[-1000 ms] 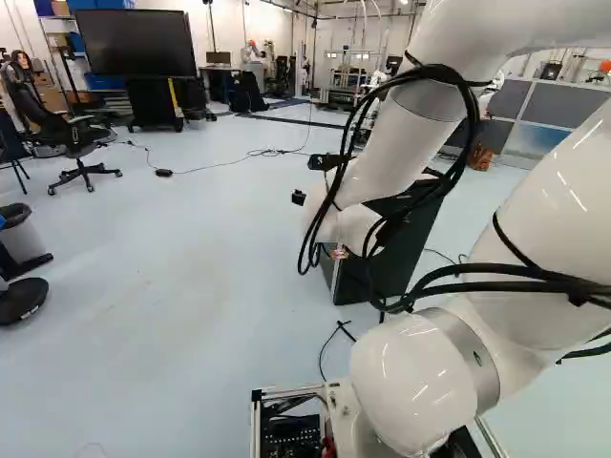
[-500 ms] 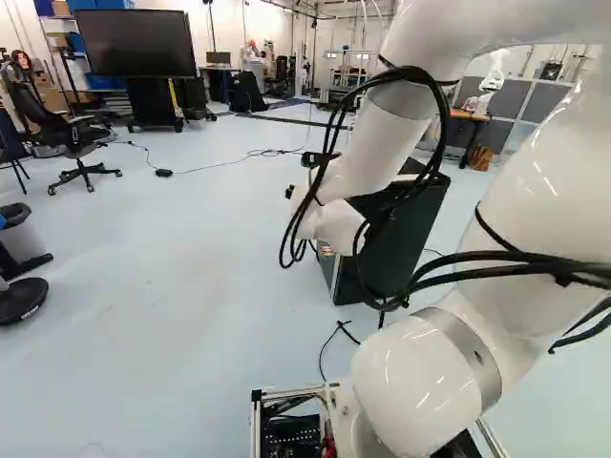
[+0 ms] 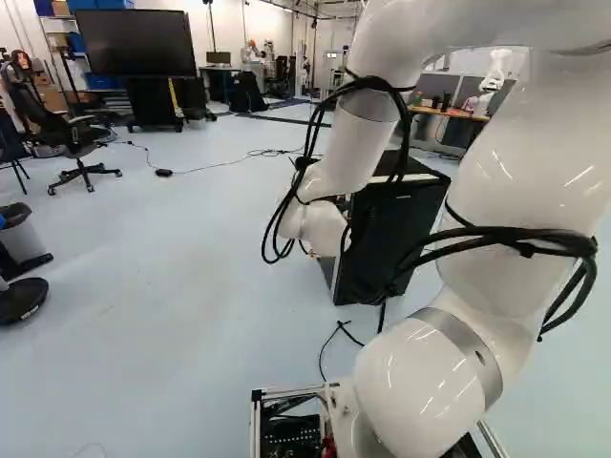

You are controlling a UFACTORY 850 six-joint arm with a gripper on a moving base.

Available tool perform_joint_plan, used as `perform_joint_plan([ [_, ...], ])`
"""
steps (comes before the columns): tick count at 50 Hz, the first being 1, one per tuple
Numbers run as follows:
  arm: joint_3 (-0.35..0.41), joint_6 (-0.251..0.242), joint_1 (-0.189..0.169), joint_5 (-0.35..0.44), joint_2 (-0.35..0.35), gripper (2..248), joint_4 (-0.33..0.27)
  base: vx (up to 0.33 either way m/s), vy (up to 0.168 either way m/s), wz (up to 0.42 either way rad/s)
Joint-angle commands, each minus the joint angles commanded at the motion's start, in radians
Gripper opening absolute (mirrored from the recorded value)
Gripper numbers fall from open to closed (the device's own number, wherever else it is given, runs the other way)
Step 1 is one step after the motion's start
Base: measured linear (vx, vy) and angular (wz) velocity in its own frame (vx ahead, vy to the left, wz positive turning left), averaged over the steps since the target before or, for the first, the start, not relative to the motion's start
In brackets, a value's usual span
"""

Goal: Grab a drink from the fridge

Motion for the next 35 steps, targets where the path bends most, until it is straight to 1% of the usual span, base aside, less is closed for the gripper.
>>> perform_joint_plan([
  [35, -0.085, 0.0, -0.019, 0.031, -0.171, 247, 0.224, 0.0, 0.0, 0.0],
])
